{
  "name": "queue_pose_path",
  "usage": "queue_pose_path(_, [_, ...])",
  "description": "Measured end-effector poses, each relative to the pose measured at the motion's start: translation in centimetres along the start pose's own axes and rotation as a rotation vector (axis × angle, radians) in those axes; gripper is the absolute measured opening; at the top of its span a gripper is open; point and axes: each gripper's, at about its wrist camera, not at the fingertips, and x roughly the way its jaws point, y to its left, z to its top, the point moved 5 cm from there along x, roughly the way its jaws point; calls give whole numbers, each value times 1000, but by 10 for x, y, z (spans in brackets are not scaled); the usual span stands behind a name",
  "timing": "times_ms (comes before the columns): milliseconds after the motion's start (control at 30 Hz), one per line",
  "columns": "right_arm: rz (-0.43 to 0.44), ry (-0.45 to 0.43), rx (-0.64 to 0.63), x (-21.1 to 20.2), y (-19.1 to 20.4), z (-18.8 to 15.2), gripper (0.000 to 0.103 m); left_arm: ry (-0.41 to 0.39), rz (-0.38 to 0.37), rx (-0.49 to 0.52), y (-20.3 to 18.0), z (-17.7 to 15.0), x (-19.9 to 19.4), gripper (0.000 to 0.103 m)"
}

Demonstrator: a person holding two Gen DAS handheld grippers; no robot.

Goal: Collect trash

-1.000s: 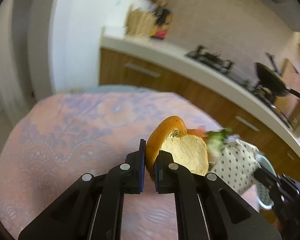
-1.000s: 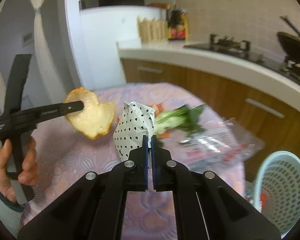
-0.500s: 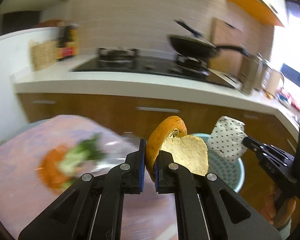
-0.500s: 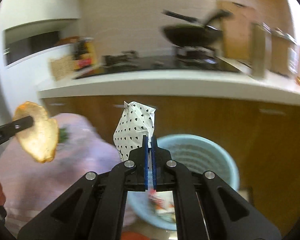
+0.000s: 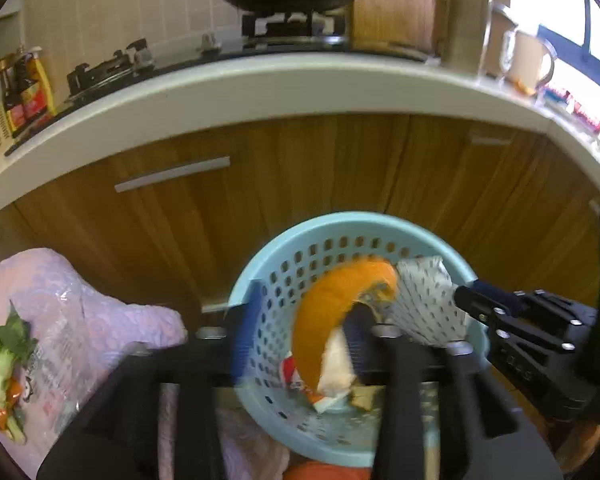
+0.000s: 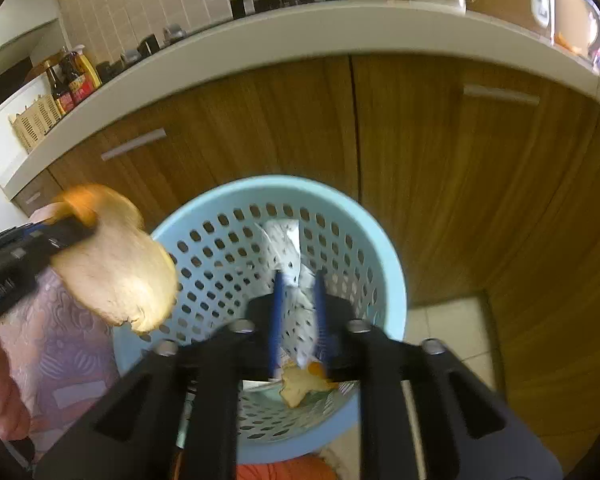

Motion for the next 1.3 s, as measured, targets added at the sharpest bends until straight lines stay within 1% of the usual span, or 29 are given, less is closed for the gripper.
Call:
queue_pose_path(100, [1, -5, 6, -1, -5, -3, 30, 21, -8, -14, 6, -7, 7, 40])
queue_pose_path(200, [6, -19, 13, -6, -4, 1, 30, 5, -20, -29, 14, -11, 1, 40])
queue_pose_path(300, [-6, -49, -1, -18, 2, 5, 30, 0, -32, -32, 15, -9, -3, 45])
queue_pose_path(367, [-1, -70, -1, -27, 6, 10, 30, -5, -46, -21, 14, -9, -8, 58])
queue_pose_path(400, [0, -76, -3, -31, 8, 11, 30, -11, -42, -12, 12, -9, -12, 60])
queue_pose_path(433, [-2, -87, -7, -37, 11, 13, 30, -12, -28, 3, 10, -9, -16, 64])
queue_pose_path(500, [-3, -107, -14, -47, 17, 16, 30, -18, -14, 27, 10, -11, -24, 64])
queue_pose_path(600, [-6, -136, -24, -61, 25, 20, 30, -43, -18, 25, 16, -11, -39, 64])
queue_pose_path(633, [-13, -143, -30, -65, 27, 20, 30, -43, -24, 30, 17, -11, -43, 68])
queue_pose_path(667, [-26, -147, -37, -68, 29, 21, 33, -35, -35, 47, 16, -11, -45, 74])
queue_pose_path(700, [-34, -149, -38, -69, 31, 22, 38, -29, -44, 68, 13, -10, -46, 75])
queue_pose_path(767, [-46, -158, -29, -75, 30, 23, 44, -32, -37, 89, 6, -6, -46, 75])
queue_pose_path(800, [-48, -160, -25, -78, 28, 22, 44, -27, -34, 91, 4, -4, -44, 75])
queue_pose_path(833, [-51, -163, -20, -82, 27, 22, 44, -7, -40, 90, 2, -3, -40, 75])
queue_pose_path(867, [-53, -164, -19, -84, 25, 22, 44, 17, -50, 97, 0, -3, -36, 80])
queue_pose_path(900, [-62, -163, -16, -86, 23, 21, 44, 87, -53, 129, -5, -7, -26, 80])
queue_pose_path(933, [-66, -163, -13, -89, 21, 21, 44, 131, -31, 159, -8, -9, -20, 78])
queue_pose_path(967, [-67, -164, -7, -90, 19, 21, 44, 155, -5, 193, -10, -12, -16, 77])
queue_pose_path(1000, [-63, -165, 0, -92, 17, 21, 44, 174, 31, 238, -13, -17, -14, 77])
queue_pose_path(1033, [-60, -166, 4, -93, 16, 21, 44, 177, 53, 254, -13, -19, -16, 76])
queue_pose_path(1067, [-59, -168, 6, -94, 16, 21, 44, 163, 53, 245, -11, -20, -20, 76])
queue_pose_path(1100, [-58, -169, 6, -95, 16, 21, 44, 152, 37, 225, -8, -20, -24, 76])
queue_pose_path(1167, [-55, -168, -2, -96, 20, 21, 44, 153, 11, 178, 1, -22, -30, 76])
queue_pose_path(1267, [-44, -184, -20, -105, 31, 21, 44, 71, 16, 110, 15, -21, -51, 76])
queue_pose_path(1300, [-32, -198, -33, -111, 39, 21, 44, 30, 11, 70, 23, -21, -63, 76])
